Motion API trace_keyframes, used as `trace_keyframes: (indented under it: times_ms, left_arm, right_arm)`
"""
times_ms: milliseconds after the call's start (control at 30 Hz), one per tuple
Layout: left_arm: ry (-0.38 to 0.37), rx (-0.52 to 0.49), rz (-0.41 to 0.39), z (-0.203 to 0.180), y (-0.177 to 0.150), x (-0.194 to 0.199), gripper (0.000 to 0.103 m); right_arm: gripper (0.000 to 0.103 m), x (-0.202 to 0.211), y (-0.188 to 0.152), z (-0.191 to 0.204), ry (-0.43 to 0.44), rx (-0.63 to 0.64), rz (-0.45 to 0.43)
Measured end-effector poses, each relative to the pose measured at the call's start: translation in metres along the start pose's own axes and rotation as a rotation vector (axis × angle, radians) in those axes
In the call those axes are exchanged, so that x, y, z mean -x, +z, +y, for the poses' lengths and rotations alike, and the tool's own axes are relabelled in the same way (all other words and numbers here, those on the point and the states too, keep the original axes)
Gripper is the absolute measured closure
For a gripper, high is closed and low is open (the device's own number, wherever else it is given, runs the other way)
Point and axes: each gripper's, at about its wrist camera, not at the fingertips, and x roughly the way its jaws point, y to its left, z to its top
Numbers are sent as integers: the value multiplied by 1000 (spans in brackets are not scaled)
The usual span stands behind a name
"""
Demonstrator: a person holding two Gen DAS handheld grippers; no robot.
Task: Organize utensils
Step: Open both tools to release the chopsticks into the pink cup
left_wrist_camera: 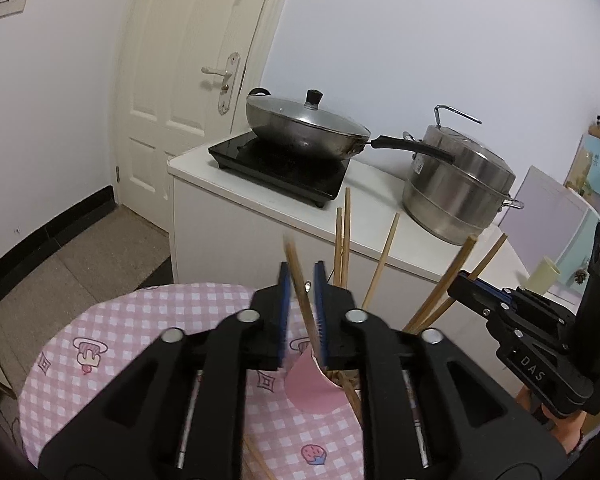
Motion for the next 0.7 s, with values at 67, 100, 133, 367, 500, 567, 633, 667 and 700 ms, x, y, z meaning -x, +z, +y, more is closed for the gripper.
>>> trace_keyframes:
  times_ms: [67,100,133,367,500,567,633,667,700]
  left_arm:
    - [-2,0,-10,-1,1,4,75]
    - [3,-4,-17,-2,1,6,73]
    - [11,-13,-25,-3,1,9,73]
    - [44,-61,-58,-11,1,25,52]
    - [63,-78,-74,-14,2,36,51]
    - [73,-85,-83,-15,2,42,49]
    - [92,-97,-94,-17,0,50,45]
    - [98,-107,-100,-19,-1,53,44]
    - [104,-118,-108,-20,-2,57,43]
  right_arm:
    - [98,0,0,0,6,-4,2]
    - [98,1,0,1,7,-4,3]
    - [98,1,0,1,9,-3,4]
    - [97,7,0,5,19,5,1]
    - [90,16,2,7,21,3,-13]
    - [85,20,2,8,23,3,-21]
    - [83,25,2,11,27,9,-28]
    - [81,27,2,12,30,11,-29]
    - [80,28,2,13,32,14,-30]
